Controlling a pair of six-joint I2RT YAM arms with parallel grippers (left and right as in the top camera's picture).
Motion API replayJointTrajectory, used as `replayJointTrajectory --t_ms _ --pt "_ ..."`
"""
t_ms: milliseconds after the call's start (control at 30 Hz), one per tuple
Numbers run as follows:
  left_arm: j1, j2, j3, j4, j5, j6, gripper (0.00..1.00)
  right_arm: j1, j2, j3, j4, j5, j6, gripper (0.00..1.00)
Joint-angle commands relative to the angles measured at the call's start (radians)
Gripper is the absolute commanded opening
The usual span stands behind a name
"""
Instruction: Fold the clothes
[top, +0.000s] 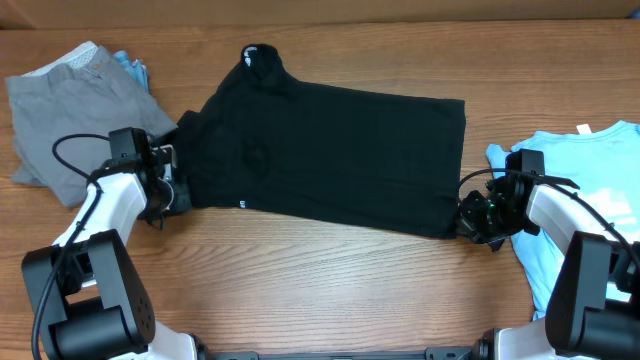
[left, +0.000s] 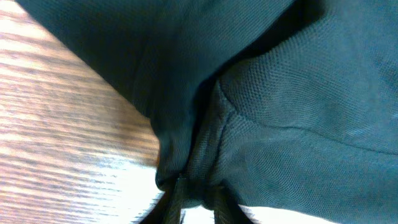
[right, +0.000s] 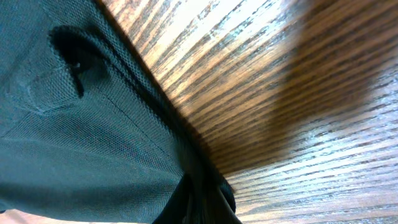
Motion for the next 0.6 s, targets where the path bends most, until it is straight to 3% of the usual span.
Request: replayJointTrajectory --t_ms 0,333,567 --pt "0.003 0.008 -0.011 -0.004 -0.008 0.006 0.04 -0.006 -0.016 0.015 -0.005 0.039 -0.002 0.04" --pt "0.004 -0.020 0.023 -0.203 -0.151 -0.119 0.04 -0.065 -0.059 0.015 -0.090 0.038 -0.003 0.04" --pt "0.005 -0.125 0.039 -0.370 -0.164 -0.230 0.04 -0.093 -0.167 0.015 -0.182 0.084 0.002 0.04"
